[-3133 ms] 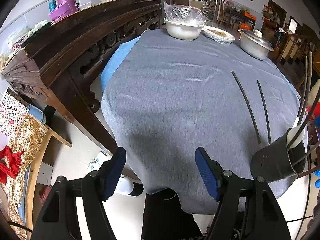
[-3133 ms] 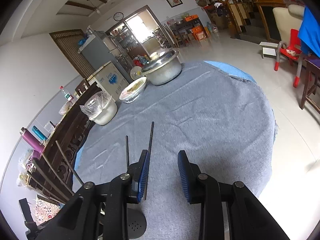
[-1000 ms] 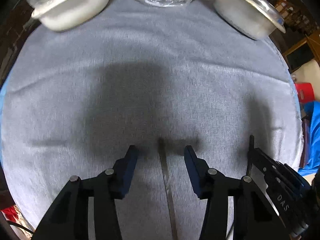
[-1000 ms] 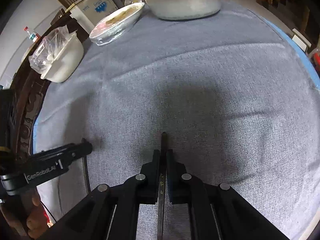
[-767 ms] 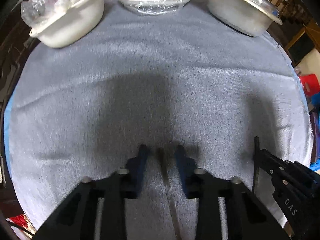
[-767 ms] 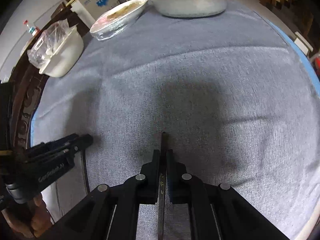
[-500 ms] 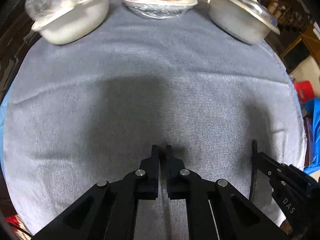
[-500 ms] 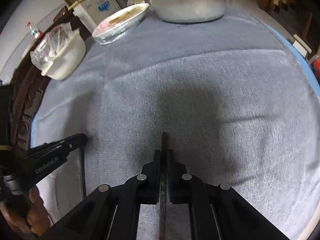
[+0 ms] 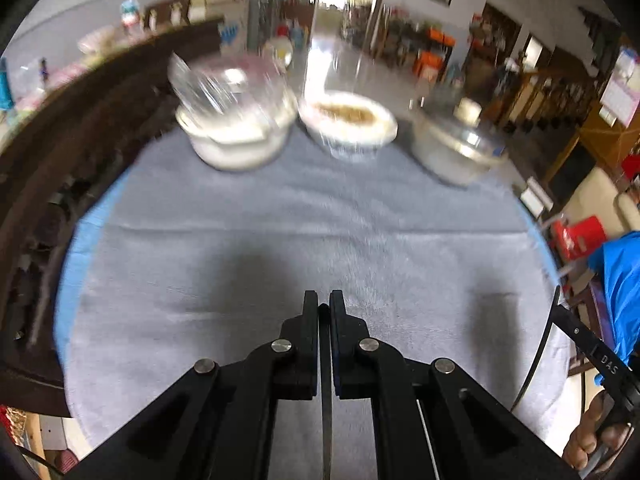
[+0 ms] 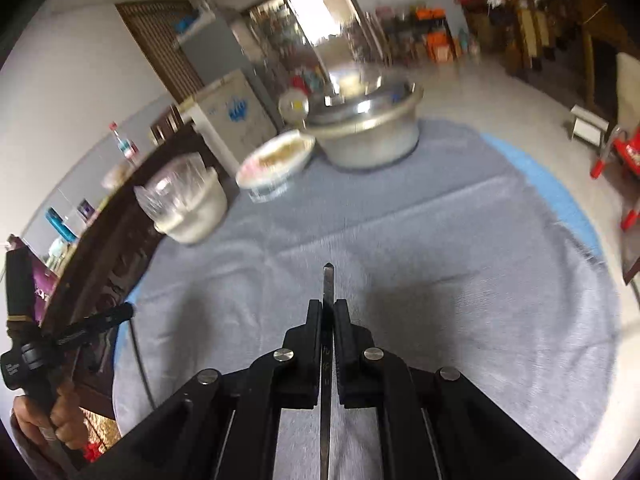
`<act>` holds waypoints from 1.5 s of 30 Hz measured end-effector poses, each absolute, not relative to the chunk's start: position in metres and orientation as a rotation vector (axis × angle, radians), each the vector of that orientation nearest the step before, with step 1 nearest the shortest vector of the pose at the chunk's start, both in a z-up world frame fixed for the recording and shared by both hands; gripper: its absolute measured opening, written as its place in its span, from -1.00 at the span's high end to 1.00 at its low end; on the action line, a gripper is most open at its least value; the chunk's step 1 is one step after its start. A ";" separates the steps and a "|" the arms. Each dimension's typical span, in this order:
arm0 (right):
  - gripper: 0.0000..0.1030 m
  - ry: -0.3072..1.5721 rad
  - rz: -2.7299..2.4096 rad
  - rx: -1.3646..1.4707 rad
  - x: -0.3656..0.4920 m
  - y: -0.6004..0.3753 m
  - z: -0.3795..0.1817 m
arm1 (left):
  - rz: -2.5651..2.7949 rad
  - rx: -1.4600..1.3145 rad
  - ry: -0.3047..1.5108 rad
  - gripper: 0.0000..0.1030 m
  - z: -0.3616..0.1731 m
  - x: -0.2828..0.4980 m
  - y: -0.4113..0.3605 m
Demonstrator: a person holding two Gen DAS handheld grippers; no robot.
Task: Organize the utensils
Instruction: 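Lift both held chopsticks up and carry them over the utensil cup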
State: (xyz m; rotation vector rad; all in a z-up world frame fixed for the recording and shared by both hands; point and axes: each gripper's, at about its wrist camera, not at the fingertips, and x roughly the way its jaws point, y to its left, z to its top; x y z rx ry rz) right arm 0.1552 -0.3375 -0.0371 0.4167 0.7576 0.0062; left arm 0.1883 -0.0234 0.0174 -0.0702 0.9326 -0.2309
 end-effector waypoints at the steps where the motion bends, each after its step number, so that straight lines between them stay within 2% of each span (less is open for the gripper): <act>1: 0.88 0.732 -0.001 0.417 0.143 -0.338 -0.031 | -0.227 -0.077 0.900 0.90 0.026 0.177 -0.017; 8: 0.88 0.579 -0.053 0.422 0.076 -0.334 -0.002 | -0.178 -0.112 0.734 0.90 0.060 0.113 0.019; 18: 0.88 0.429 -0.095 0.411 -0.007 -0.325 0.028 | -0.153 -0.156 0.619 0.90 0.085 0.044 0.044; 45: 0.88 0.117 -0.085 0.327 -0.098 -0.294 0.115 | -0.220 -0.215 0.427 0.90 0.161 -0.047 0.054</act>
